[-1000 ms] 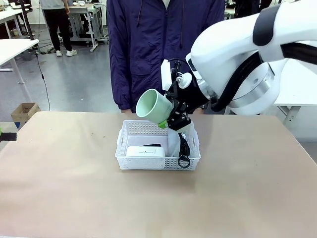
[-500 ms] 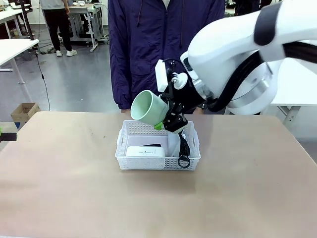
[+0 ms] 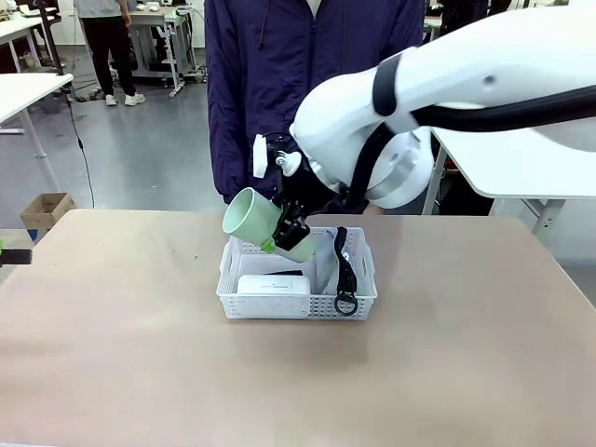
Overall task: Efficiently arrange items inside the basket to fit them all.
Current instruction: Pick up the Reusable plastic cup and place it inside the Organizing basket.
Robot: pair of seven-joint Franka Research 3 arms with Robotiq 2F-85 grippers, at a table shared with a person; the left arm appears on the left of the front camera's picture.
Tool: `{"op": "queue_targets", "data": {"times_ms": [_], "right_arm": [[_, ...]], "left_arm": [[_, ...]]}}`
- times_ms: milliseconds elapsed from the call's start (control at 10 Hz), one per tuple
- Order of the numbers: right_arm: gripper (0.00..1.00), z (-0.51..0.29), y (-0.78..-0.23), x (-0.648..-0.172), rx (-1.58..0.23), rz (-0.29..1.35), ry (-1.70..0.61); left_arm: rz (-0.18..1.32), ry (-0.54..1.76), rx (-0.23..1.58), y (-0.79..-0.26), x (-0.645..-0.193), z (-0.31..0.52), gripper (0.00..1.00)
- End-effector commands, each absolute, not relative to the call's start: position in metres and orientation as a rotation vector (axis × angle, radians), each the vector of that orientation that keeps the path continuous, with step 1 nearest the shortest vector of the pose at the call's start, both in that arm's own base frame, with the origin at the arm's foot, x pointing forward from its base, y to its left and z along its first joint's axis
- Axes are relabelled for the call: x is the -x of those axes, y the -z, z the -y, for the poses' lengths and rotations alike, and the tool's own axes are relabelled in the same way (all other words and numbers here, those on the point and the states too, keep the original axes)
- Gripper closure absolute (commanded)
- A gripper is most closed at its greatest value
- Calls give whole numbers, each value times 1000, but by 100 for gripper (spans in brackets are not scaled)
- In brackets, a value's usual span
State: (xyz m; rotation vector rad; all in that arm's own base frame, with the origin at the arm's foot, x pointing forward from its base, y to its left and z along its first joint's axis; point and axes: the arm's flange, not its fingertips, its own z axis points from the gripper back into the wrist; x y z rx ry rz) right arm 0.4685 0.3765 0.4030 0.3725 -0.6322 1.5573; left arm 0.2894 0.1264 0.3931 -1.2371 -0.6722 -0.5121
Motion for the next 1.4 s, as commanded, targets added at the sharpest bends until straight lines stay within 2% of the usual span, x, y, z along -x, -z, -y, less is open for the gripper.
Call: {"op": "queue_targets", "data": {"times_ms": [0,200,400,800,1300], "right_arm": [[14,-407,-417,-490,-296,541,-1466],[14,-411,-402,-507,-368,452,-1443],[14,-414,-385,-516,-363,381,-1445],[14,-410,-356,-525,-240,243,-1507],[14,-414,-341,-531,-220,196,-1538]], "left_arm": [[674,512,1240,-396,-287,-125,0],[674,512,1240,-396,-287,-125,0],[674,512,1240,-396,-287,-125,0],[674,512,1240,-396,-287,-125,0],[674,512,1240,-396,-287,-125,0]]}}
